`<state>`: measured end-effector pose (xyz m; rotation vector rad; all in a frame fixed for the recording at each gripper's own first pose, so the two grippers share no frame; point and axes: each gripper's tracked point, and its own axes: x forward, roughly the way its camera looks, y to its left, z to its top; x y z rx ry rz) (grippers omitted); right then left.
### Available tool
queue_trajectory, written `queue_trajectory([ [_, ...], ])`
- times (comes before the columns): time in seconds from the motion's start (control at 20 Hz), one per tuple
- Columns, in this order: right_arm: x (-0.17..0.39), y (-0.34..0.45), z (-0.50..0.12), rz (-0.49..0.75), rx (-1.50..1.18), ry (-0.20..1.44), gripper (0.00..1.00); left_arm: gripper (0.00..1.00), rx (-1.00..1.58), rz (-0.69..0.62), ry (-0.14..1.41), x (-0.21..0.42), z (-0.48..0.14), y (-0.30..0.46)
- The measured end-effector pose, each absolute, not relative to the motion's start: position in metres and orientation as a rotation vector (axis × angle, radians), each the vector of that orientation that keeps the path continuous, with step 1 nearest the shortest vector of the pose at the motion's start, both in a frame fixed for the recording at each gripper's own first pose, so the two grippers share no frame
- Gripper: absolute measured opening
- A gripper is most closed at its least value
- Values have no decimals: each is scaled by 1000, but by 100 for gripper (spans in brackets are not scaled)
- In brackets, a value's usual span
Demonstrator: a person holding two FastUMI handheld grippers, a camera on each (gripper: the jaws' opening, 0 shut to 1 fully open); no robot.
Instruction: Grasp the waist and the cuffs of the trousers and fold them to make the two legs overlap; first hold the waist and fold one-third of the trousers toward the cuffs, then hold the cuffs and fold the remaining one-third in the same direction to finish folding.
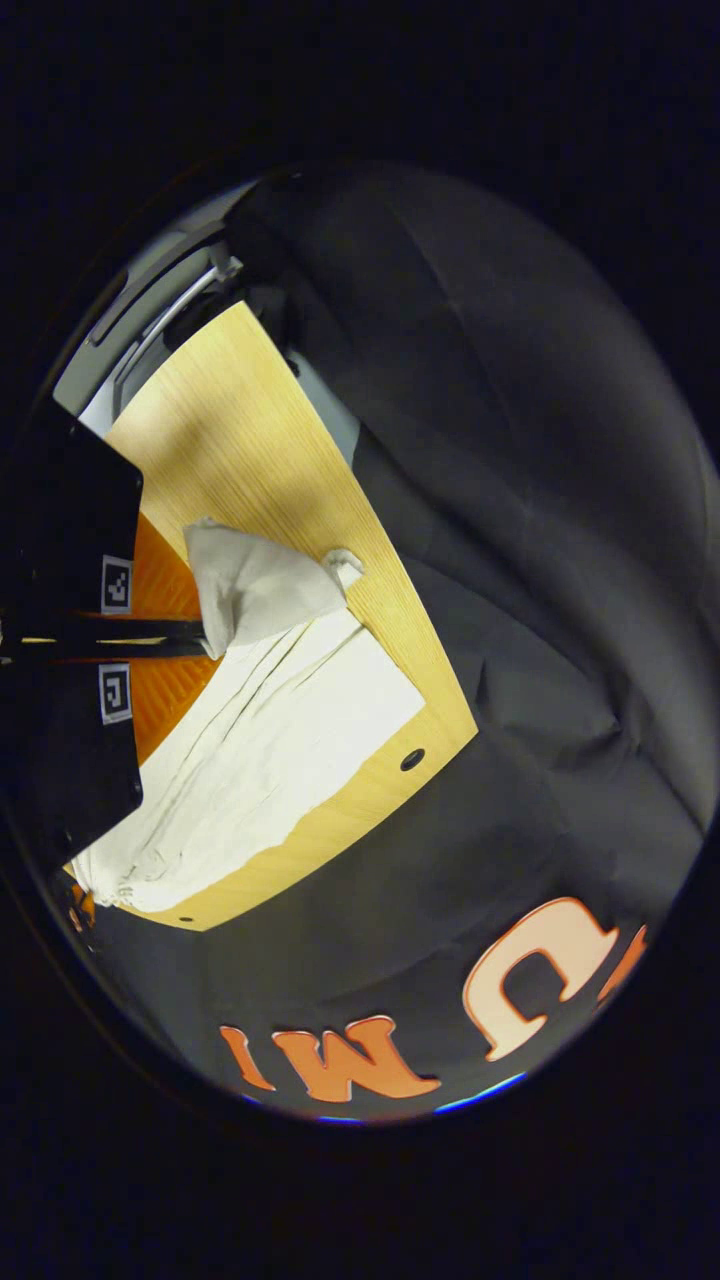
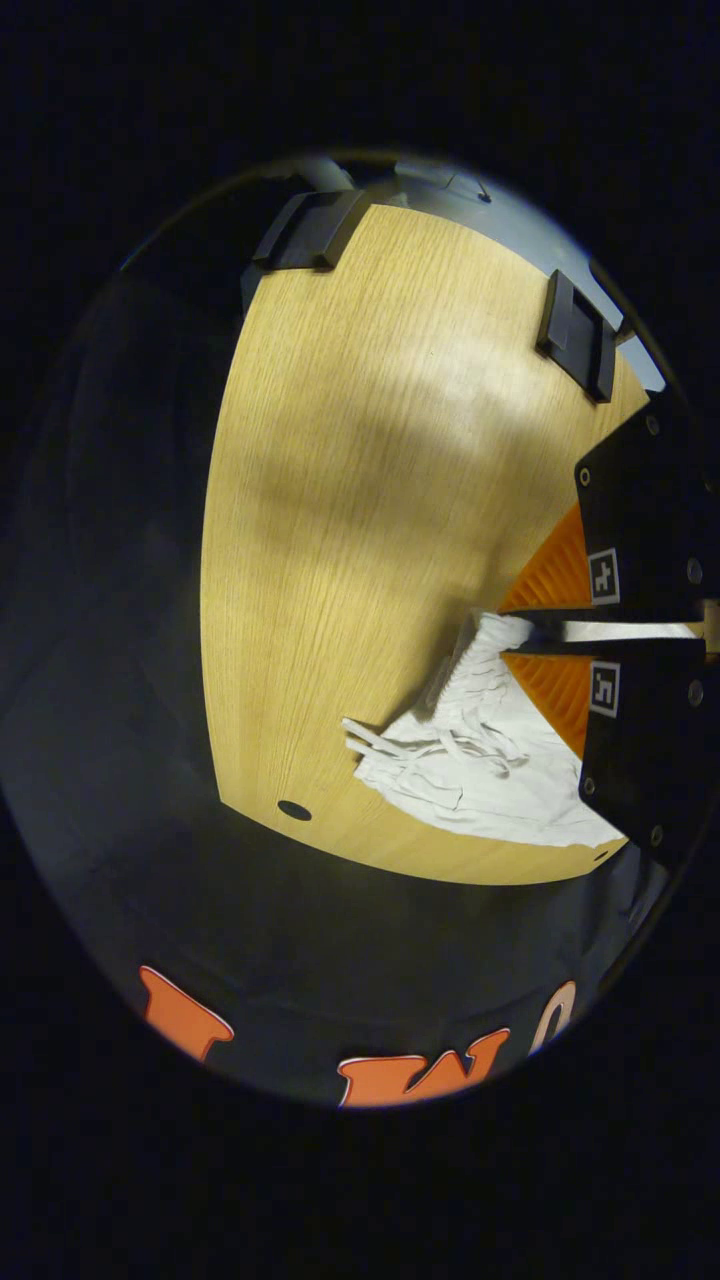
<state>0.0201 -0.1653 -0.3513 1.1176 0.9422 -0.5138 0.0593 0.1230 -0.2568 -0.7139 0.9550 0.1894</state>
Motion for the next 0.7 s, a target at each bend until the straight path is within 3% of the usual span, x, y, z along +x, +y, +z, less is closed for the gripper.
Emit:
queue_trajectory([
  [0.7, 94, -158, -284, -470, 1149, 858, 6, 5, -595, 68, 930, 130, -242, 128],
])
